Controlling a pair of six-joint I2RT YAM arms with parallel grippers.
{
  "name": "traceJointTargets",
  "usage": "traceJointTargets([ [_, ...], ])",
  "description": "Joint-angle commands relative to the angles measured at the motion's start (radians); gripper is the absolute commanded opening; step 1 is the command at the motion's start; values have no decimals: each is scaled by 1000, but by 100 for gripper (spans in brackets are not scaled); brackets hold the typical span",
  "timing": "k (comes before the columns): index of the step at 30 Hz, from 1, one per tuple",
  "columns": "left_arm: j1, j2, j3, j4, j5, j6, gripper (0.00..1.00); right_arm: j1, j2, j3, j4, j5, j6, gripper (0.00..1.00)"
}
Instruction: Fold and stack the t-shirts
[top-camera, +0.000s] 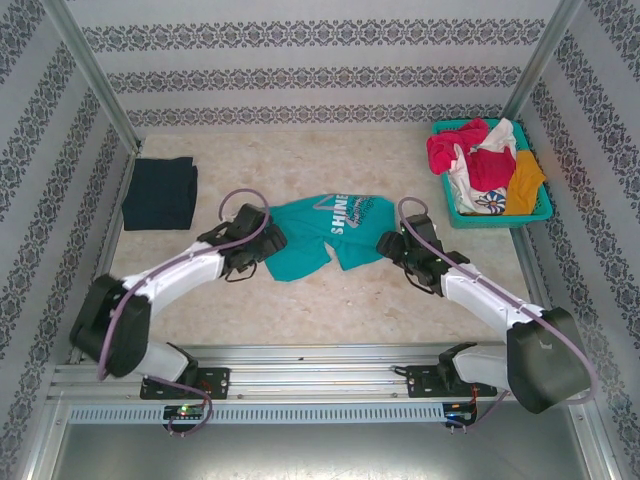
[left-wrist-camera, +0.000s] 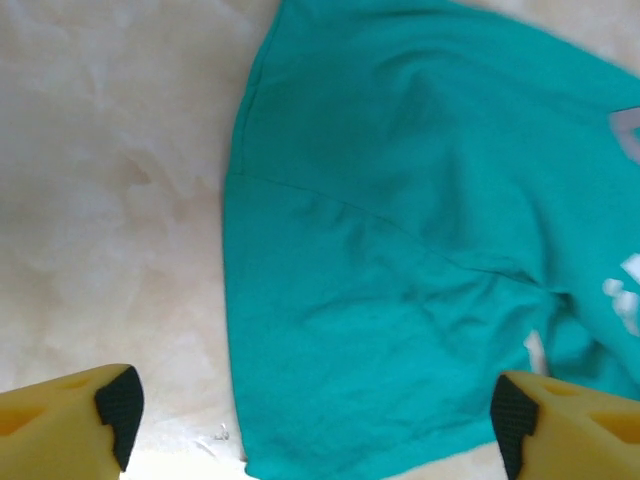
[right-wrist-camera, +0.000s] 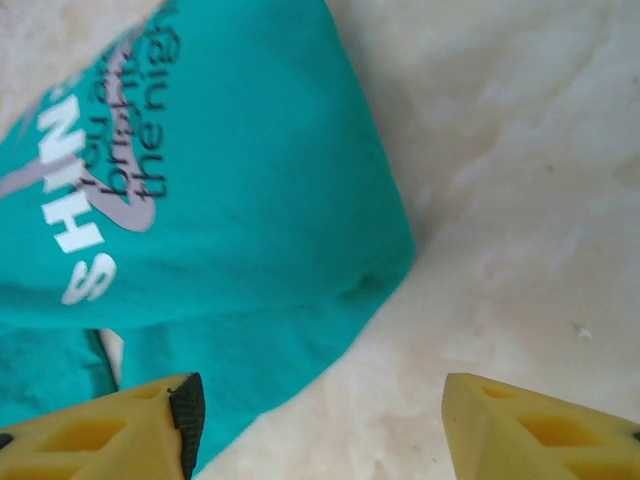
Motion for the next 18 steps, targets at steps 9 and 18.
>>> traceJointTargets([
  [9, -60, 331, 217, -200, 37, -49, 73, 46, 131, 38, -2, -65, 20, 56],
  [18, -64, 429, 265, -233, 32, -47, 38, 79, 228, 109, 20, -99, -4, 54],
])
